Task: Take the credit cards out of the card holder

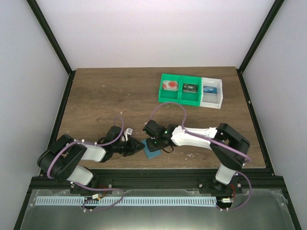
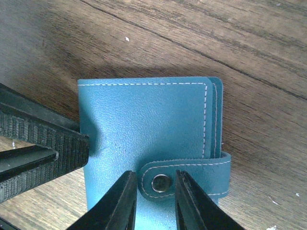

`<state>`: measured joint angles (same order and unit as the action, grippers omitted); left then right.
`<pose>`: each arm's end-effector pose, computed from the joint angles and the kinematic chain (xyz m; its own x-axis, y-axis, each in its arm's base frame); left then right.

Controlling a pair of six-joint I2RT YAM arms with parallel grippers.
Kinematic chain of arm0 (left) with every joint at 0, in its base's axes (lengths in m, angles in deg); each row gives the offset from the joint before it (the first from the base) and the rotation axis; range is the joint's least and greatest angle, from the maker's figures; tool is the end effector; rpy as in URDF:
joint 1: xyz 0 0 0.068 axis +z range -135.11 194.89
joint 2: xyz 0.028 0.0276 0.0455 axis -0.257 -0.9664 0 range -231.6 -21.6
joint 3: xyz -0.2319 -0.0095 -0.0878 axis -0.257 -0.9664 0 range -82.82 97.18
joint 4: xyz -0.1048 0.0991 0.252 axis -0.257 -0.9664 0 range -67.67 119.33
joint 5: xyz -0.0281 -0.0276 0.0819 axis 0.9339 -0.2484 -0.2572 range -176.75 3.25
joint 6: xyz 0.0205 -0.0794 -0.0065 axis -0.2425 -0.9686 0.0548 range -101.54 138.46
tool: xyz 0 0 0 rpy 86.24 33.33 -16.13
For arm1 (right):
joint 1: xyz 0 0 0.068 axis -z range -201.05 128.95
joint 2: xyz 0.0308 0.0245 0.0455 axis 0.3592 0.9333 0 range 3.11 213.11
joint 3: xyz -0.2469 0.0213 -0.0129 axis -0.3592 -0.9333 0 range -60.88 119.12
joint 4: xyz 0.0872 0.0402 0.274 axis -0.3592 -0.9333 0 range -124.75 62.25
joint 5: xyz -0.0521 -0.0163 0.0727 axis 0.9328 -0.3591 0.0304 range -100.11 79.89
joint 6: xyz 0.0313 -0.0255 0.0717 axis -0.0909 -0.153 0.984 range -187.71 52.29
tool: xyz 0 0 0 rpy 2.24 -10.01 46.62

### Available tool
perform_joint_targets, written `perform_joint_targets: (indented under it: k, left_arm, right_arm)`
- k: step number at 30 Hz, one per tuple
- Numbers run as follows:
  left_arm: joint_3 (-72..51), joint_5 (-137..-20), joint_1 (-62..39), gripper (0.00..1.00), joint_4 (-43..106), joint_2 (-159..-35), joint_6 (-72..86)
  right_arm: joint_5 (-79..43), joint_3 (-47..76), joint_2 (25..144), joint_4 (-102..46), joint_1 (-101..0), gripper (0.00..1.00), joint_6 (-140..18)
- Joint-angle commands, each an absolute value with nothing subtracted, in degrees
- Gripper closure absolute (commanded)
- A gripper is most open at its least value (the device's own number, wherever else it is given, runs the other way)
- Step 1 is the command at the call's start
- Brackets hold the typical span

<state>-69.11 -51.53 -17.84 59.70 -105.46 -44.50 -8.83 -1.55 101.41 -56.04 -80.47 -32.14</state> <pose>0.1848 -0.1678 0.0269 -0.9702 -0.2415 -0.0208 -0.1090 0.5115 -0.8523 0.1858 0.3114 0.0885 -0.8798 -0.3456 -0.3264 -0.4236 0.8816 0.2081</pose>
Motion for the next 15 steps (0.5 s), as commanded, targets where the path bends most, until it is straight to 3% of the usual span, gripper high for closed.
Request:
perform_joint_targets:
  k: [1, 15]
  left_arm:
    - [-69.1, -50.7, -18.2, 0.78, 61.2, -105.7, -44.1]
    - [-69.1, -50.9, -18.2, 0.78, 60.9, -106.5, -43.5]
  right_arm:
    - [-4.9, 0.6, 103.5, -58.4, -82.0, 0.76, -32.1]
    - [-3.1, -0.1, 100.2, -57.1, -82.5, 0.99, -31.4]
